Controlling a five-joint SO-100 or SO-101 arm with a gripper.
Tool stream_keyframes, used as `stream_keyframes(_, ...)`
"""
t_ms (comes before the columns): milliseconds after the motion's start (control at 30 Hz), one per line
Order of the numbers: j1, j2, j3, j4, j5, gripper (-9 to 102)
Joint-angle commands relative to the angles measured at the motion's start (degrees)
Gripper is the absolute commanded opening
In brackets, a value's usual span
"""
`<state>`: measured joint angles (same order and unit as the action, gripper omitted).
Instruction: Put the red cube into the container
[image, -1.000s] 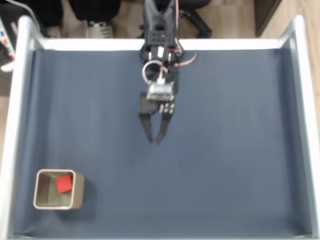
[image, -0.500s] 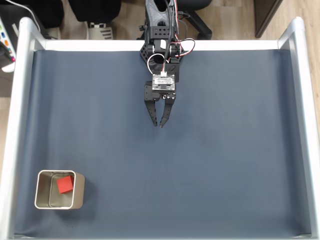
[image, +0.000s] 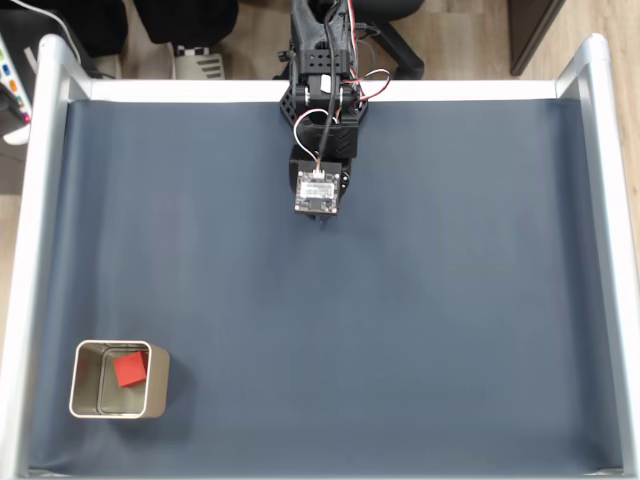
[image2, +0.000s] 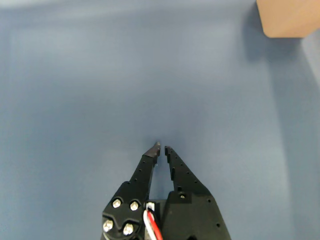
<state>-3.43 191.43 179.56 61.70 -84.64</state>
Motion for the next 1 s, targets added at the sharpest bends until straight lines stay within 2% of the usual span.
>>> stream_keyframes(0, -0.2, 0.8, -0.3, 4.6, -0.1, 0)
stream_keyframes(300, -0.2, 0.8, -0.3, 12.3, 0.7, 0)
stream_keyframes(967, -0.1, 0.8, -0.3, 12.4, -0.6, 1)
